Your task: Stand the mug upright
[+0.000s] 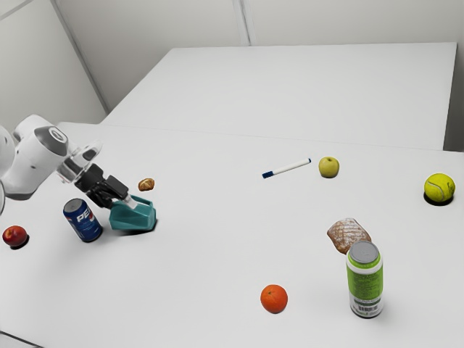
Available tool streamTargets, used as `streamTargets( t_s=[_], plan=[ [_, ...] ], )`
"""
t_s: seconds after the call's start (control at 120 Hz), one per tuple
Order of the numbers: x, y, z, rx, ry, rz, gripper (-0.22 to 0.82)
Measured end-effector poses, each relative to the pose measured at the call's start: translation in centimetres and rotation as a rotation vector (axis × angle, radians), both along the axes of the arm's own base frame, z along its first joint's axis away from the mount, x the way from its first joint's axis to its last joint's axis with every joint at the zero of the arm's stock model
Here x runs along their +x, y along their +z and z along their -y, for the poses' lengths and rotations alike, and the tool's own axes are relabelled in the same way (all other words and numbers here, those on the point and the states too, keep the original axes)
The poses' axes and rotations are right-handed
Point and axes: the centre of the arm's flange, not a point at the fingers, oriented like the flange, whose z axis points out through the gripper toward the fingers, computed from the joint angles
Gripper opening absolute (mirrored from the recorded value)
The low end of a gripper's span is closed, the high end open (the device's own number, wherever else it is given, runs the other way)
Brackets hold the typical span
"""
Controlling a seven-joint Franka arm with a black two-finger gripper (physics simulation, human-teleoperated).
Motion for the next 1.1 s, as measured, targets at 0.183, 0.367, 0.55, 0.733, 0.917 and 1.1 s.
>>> streamTargets(
  t_s=[0.183, 0.367, 0.55, 0.733, 0.917, 1.1],
  plan=[
    [-0.1, -0.2, -0.1, -0.012, -0.005, 0.006, 0.55],
    [0.0, -0.2, 0.0, -0.027, -0.005, 0.017, 0.35],
    [0.1, -0.1, 0.2, -0.045, 0.001, 0.030, 0.17],
    [0.4, 0.1, 0.6, -0.081, 0.019, 0.050, 0.08],
    [0.8, 0.2, 1.4, -0.113, 0.028, 0.067, 0.02],
    [1.2, 0.2, 2.4, -0.127, 0.023, 0.077, -0.10]
  ],
)
